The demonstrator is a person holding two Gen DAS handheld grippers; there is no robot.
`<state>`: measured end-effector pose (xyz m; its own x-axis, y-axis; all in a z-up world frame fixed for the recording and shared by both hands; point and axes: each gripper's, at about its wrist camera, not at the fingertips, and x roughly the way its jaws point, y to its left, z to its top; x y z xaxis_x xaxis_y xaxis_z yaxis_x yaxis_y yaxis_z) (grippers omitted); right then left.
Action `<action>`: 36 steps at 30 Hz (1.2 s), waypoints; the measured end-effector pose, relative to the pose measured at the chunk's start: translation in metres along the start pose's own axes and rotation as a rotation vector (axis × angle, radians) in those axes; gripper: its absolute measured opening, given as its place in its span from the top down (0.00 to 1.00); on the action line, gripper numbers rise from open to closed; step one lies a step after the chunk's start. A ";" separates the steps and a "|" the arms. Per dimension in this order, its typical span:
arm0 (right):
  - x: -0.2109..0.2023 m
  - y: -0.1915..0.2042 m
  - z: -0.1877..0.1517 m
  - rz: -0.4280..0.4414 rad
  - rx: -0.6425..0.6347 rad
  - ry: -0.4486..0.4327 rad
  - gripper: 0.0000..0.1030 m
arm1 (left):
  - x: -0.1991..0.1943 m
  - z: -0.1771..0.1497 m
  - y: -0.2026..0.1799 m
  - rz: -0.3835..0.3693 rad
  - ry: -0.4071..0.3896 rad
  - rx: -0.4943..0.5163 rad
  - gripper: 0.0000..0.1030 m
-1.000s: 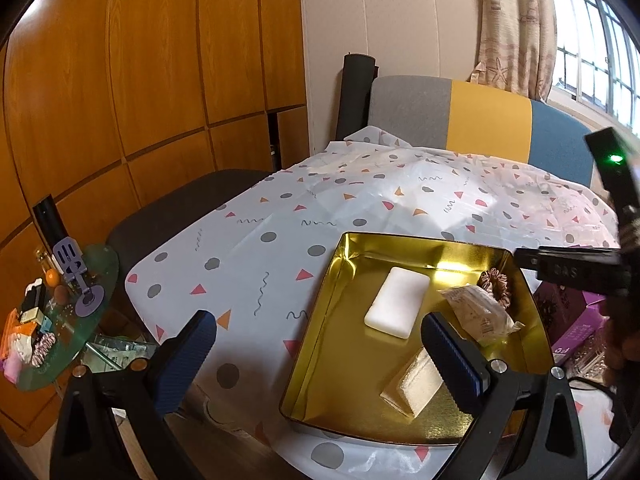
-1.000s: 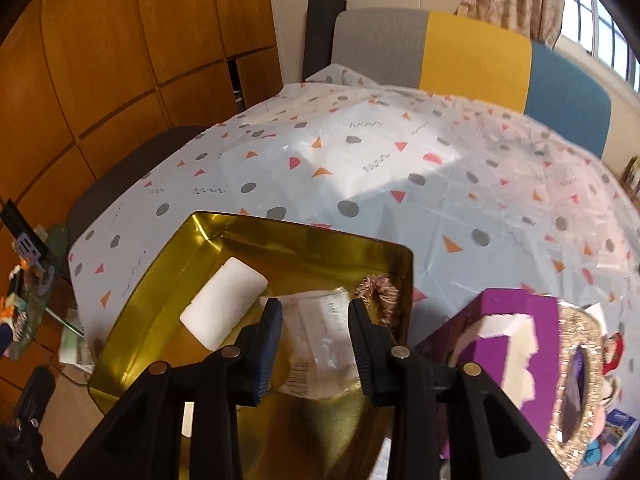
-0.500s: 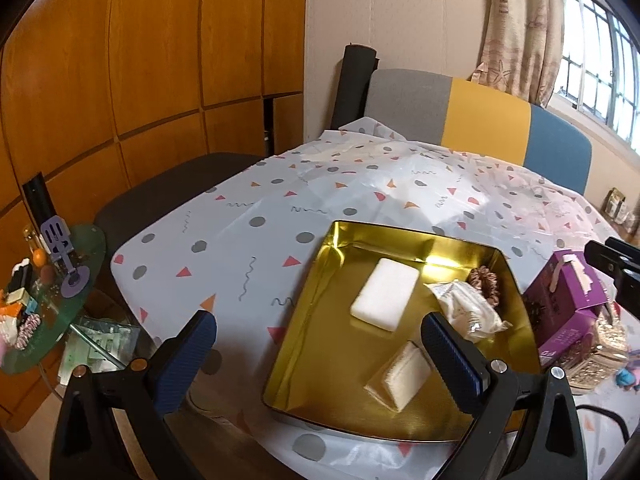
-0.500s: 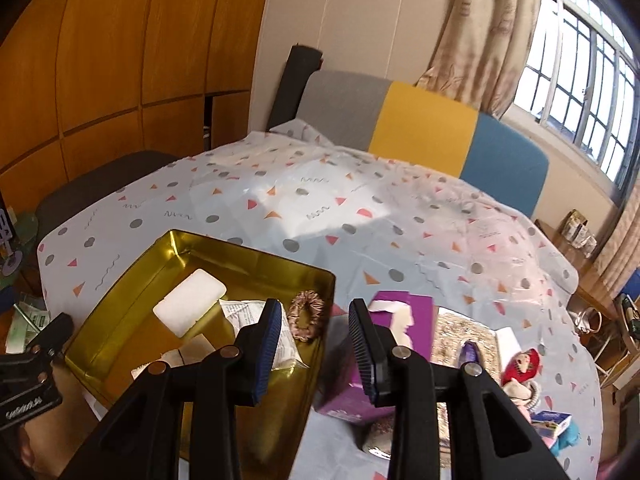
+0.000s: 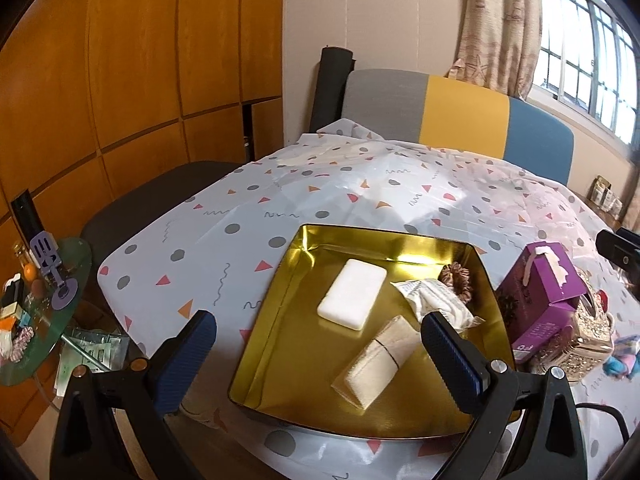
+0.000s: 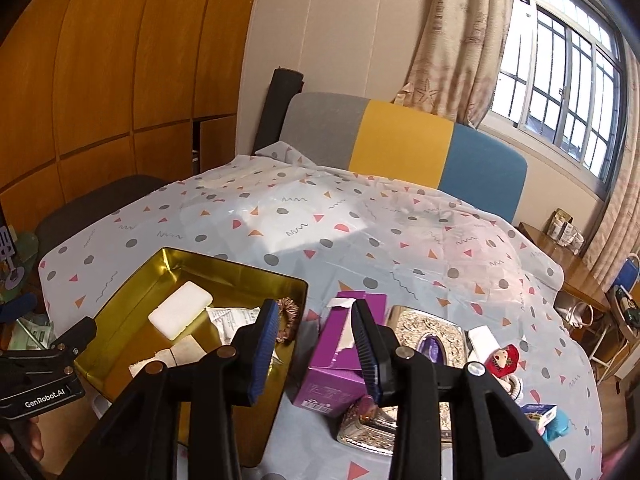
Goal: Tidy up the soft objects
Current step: 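Move both grippers back over the pile of soft items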
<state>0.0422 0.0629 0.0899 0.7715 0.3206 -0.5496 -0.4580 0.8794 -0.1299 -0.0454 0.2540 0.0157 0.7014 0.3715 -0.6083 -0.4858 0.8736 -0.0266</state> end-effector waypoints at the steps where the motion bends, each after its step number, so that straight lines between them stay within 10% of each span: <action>1: -0.001 -0.003 -0.001 -0.005 0.005 -0.001 0.64 | -0.001 0.000 -0.002 -0.002 -0.002 0.003 0.00; 24: -0.006 -0.076 -0.023 -0.085 0.088 0.011 0.62 | -0.029 0.021 -0.066 -0.134 -0.068 0.107 0.00; 36: 0.031 -0.230 -0.087 -0.323 0.314 0.176 0.62 | -0.044 0.037 -0.152 -0.329 -0.094 0.331 0.00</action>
<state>0.1333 -0.1596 0.0310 0.7533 -0.0268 -0.6571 -0.0313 0.9966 -0.0765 0.0167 0.1163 0.0756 0.8415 0.0715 -0.5355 -0.0483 0.9972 0.0573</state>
